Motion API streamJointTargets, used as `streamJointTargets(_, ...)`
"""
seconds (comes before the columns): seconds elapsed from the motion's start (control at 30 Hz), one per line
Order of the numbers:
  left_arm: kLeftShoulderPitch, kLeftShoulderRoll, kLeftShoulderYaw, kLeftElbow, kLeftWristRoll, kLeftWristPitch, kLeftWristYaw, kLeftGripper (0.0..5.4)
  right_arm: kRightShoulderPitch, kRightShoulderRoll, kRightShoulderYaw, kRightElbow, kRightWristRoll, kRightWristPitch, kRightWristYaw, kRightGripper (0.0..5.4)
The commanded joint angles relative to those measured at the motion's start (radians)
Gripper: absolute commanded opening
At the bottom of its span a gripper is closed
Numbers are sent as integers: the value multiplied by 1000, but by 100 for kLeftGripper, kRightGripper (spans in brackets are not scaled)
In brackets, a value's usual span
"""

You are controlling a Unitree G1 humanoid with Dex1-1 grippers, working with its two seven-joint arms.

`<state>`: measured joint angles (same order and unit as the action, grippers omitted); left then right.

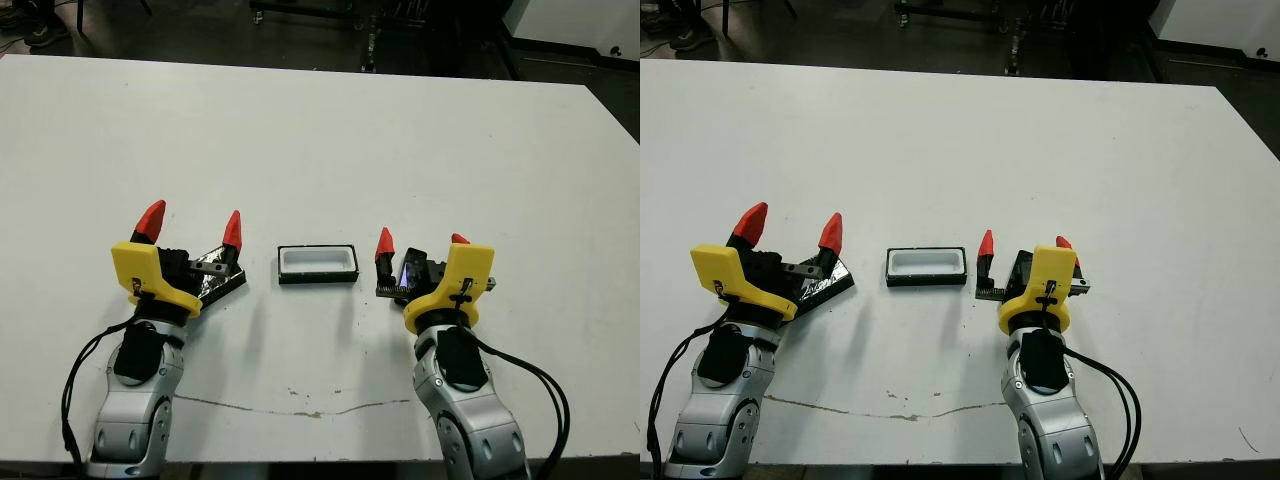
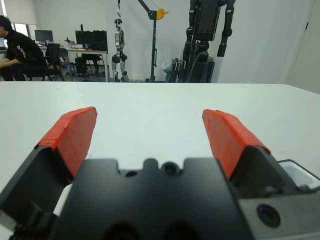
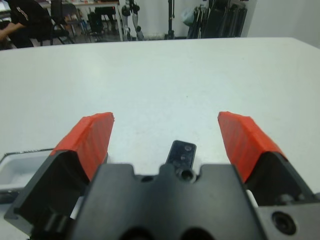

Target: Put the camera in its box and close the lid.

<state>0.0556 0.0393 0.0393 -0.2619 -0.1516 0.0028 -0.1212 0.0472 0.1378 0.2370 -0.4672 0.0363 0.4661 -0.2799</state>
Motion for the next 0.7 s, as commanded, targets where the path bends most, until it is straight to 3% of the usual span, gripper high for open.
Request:
streamJointTargets(0.03,24,3,-3,-14,9,16,9,539,10,56,-6,-4,7,47,-15,540)
streamJointTargets(0.27,33,4,-2,-10,3,-1,-2,539,2,62,-14,1,30,88,-23,540)
streamJointTargets(0.53,46,-1,-6,-18,11,-3,7,539,-12,90,-46,-8,83,208,-54,540)
streamJointTargets(0.7,51,1,-6,-22,2,1,0,539,-13,111,-65,-10,133,237,-77,540)
